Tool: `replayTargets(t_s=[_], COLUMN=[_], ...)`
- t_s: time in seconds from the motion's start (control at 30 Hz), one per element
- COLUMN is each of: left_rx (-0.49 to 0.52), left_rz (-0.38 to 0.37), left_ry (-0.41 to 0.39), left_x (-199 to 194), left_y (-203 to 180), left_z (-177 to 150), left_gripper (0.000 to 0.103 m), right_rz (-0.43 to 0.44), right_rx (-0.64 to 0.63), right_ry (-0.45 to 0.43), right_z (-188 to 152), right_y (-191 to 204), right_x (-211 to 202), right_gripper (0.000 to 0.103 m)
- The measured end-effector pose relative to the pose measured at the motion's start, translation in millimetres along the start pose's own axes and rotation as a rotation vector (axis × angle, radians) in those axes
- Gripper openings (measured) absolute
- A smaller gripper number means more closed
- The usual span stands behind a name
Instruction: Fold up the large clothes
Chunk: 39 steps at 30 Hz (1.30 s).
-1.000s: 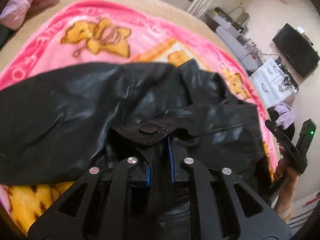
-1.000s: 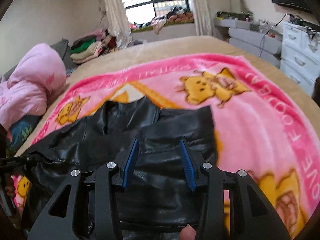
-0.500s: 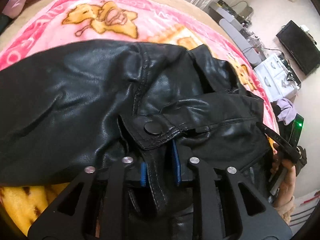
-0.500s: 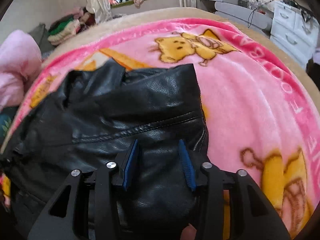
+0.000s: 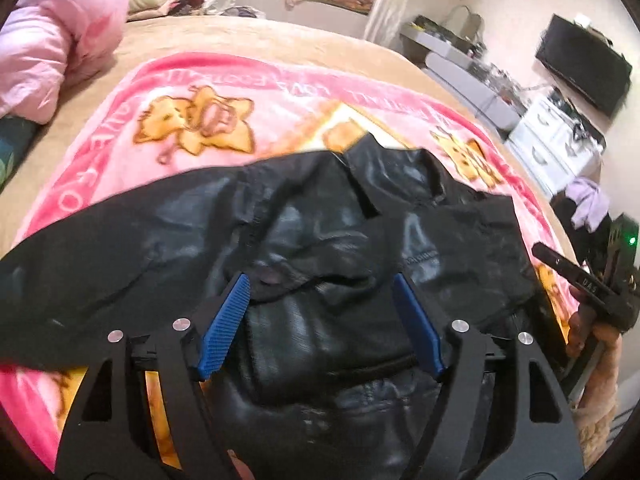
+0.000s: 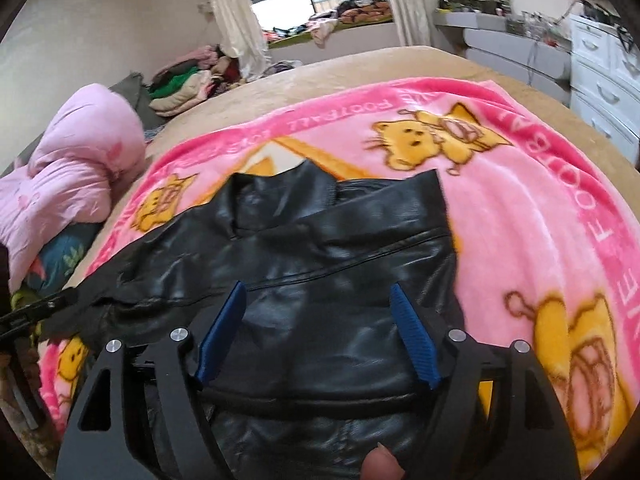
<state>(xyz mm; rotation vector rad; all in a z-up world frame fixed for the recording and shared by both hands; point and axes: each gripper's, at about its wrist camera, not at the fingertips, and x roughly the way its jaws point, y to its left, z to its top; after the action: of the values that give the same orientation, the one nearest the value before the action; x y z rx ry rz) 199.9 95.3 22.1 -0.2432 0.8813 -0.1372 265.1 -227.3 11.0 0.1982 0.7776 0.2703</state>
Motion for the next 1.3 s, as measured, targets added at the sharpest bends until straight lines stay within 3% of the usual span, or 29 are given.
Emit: replayTargets(t_s=[0.2, 0.3, 0.5, 0.63, 0.8, 0.9, 1.0, 1.13, 1.3], left_rx=[-0.018, -0.04, -0.111, -0.096, -0.096, -0.102, -0.124, -0.161, -0.143], left_rz=[-0.018, 0.012, -0.012, -0.02, -0.035, -0.064, -0.091, -0.085, -0.094], left_ry=[0.083, 0.126, 0.118, 0.122, 0.109, 0.087, 0.075, 0.054, 0.023], left_x=[23.0, 35.9, 45.8, 47.0, 39.5, 27.5, 19.4, 6.7, -11.2], left_y=[-11.7, -8.8, 4.9, 5.1, 4.8, 6.1, 9.1, 14.9, 15.6], left_z=[-28.6, -42.2, -51.8, -51.2, -51.0, -49.5, -48.4, -49.1, -49.9], left_gripper=[0.066, 0.066, 0.066, 0.066, 0.066, 0.068, 0.078, 0.092, 0.094], right_rz=[-0.004, -0.006, -0.087, -0.073, -0.131, -0.114, -0.055, -0.043, -0.046], right_rx=[-0.064, -0.083, -0.061, -0.013, -0.058, -0.052, -0.029, -0.024, -0.028], right_ry=[0.003, 0.022, 0.143, 0.185, 0.153, 0.11, 0.059, 0.045, 0.038], right_z=[-14.3, -17.7, -30.9, -41.7, -46.4, -43.7, -42.2, -43.2, -45.9], right_y=[16.8, 19.2, 5.6, -6.5, 4.8, 13.9, 25.9, 39.7, 55.7], right_x=[-4.2, 1.5, 29.9, 45.8, 40.3, 25.6, 9.6, 0.1, -4.0], right_gripper=[0.079, 0.081, 0.081, 0.081, 0.082, 0.09, 0.095, 0.097, 0.098])
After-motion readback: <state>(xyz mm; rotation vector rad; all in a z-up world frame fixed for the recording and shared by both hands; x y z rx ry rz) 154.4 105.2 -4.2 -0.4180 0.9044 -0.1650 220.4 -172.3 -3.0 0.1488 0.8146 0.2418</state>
